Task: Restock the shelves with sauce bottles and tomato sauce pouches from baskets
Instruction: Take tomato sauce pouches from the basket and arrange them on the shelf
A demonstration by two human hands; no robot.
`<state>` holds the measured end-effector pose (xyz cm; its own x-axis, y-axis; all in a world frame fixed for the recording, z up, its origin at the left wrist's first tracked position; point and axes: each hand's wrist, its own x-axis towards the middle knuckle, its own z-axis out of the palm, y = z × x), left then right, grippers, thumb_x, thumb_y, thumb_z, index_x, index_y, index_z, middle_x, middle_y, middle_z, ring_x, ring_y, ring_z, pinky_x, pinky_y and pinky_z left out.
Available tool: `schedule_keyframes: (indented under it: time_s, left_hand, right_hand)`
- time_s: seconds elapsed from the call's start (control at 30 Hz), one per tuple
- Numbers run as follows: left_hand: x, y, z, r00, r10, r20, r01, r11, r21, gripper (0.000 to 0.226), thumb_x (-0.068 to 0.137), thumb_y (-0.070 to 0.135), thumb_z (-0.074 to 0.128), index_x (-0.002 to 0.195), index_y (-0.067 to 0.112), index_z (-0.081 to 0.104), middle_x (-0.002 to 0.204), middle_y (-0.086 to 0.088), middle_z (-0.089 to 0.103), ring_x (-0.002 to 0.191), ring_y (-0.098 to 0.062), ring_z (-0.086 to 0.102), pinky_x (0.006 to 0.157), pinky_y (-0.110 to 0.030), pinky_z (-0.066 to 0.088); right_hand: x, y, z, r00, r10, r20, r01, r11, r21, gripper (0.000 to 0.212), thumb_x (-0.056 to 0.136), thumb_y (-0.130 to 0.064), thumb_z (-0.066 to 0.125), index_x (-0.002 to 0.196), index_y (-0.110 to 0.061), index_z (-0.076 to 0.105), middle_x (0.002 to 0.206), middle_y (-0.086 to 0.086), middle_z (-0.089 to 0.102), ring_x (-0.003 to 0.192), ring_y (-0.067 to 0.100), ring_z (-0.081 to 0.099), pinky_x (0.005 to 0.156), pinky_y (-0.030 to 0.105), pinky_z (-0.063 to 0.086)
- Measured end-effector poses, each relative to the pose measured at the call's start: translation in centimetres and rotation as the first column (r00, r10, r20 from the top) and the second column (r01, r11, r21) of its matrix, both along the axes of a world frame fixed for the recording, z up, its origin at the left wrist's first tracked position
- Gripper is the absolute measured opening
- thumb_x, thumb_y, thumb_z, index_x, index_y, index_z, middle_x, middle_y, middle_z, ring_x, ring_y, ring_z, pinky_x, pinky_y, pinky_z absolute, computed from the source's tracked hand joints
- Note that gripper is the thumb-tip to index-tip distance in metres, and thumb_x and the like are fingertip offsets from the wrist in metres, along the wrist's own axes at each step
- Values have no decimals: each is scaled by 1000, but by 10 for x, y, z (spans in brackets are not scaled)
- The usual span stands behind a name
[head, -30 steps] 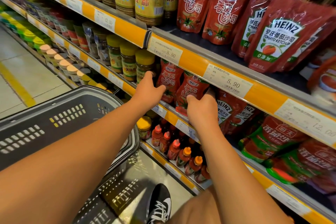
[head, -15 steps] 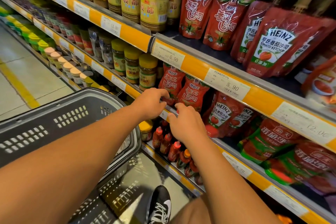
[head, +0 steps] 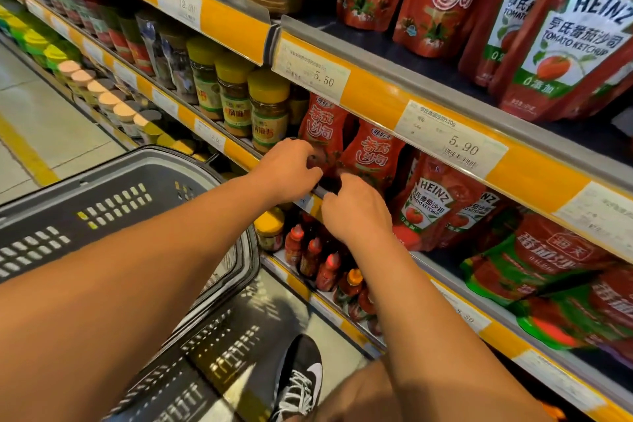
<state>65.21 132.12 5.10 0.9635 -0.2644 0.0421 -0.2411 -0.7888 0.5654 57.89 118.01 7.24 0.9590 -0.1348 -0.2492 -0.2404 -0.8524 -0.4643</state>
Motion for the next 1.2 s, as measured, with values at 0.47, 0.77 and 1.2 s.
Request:
schedule_keyframes:
  time_s: [0.47,0.77,1.2]
  left_hand:
    - [24,-2,-17,999,-32,44,29,998,55,32,87,32,61,116,21,70,103,-9,64,87,-29,61,74,-40,59]
    - [33,-11,-17,990,-80,117,83,996,-24,30,97,33,61,124,23,70,122,-7,72,107,-28,66,86,-40,58]
    - [-2,20,3,996,-61,72,61,998,-2,29,100,30,60,121,11,63,113,-8,64,103,-27,59,83,-38,49]
  right_hand:
    - [17,0,-15,992,-74,100,74,997,11,59,89,-27,55,147,-30,45,142,7,51,130,37,50,102,50,50]
    - [23,0,-19,986,-113,123,108,993,48,74,89,-17,57,158,-26,32,153,10,42,140,36,40,113,50,42]
    - [9,17,-1,984,-78,161,65,994,82,56,87,-33,57,141,-22,51,134,6,61,121,35,59,96,49,54]
